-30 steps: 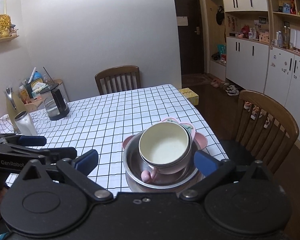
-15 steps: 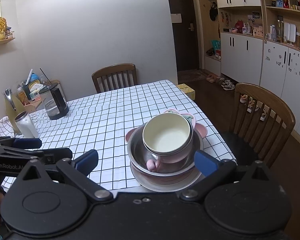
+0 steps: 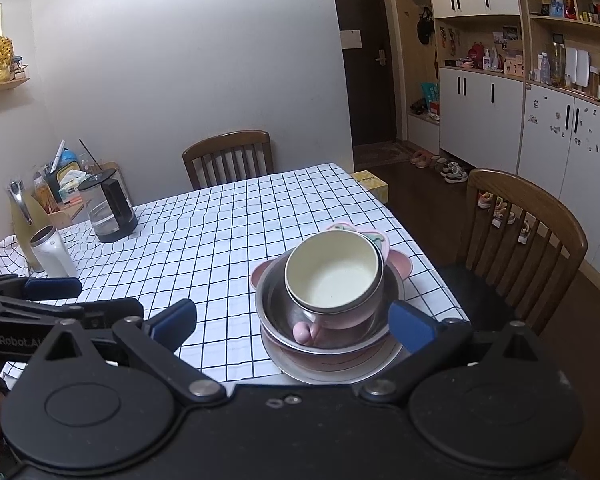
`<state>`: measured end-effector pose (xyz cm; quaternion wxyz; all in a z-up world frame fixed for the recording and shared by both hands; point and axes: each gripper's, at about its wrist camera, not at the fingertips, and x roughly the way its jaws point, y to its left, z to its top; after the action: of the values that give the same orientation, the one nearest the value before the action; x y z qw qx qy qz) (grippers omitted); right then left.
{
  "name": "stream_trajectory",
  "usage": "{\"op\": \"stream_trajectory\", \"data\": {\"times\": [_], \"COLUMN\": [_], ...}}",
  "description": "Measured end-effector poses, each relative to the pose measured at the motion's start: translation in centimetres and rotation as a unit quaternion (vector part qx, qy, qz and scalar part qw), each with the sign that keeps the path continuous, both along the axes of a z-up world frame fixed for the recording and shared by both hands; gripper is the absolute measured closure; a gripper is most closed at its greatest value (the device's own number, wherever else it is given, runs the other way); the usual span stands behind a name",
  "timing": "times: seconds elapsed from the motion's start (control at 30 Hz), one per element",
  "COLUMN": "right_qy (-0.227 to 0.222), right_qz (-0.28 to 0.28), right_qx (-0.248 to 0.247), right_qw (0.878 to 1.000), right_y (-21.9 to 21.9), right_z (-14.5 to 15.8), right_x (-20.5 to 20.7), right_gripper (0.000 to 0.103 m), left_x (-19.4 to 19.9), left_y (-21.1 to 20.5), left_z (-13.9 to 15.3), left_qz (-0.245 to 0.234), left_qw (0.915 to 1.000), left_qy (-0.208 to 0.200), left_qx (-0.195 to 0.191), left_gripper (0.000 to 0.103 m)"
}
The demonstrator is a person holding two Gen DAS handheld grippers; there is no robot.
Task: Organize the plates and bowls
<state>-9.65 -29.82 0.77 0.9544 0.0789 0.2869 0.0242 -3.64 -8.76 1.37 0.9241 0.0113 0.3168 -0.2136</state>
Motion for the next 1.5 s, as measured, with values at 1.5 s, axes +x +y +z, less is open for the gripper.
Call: {"op": "stream_trajectory", "data": {"times": [1.5], "right_qy": [-0.011], "right_qz": [-0.011], "right_qx": [0.001], "right_qw": [1.0], "right_y": [0.3], "right_z": [0.3], "right_x": [-0.8], "right_gripper": [0.0], "left_x": [-0.5], "left_y": [-0.3], "left_z": [0.4], "left_qz": [-0.011], "left_qw": [0.9998], "left_qy": [-0.016], "left_qx": [-0.01], "left_gripper": [0.0]}}
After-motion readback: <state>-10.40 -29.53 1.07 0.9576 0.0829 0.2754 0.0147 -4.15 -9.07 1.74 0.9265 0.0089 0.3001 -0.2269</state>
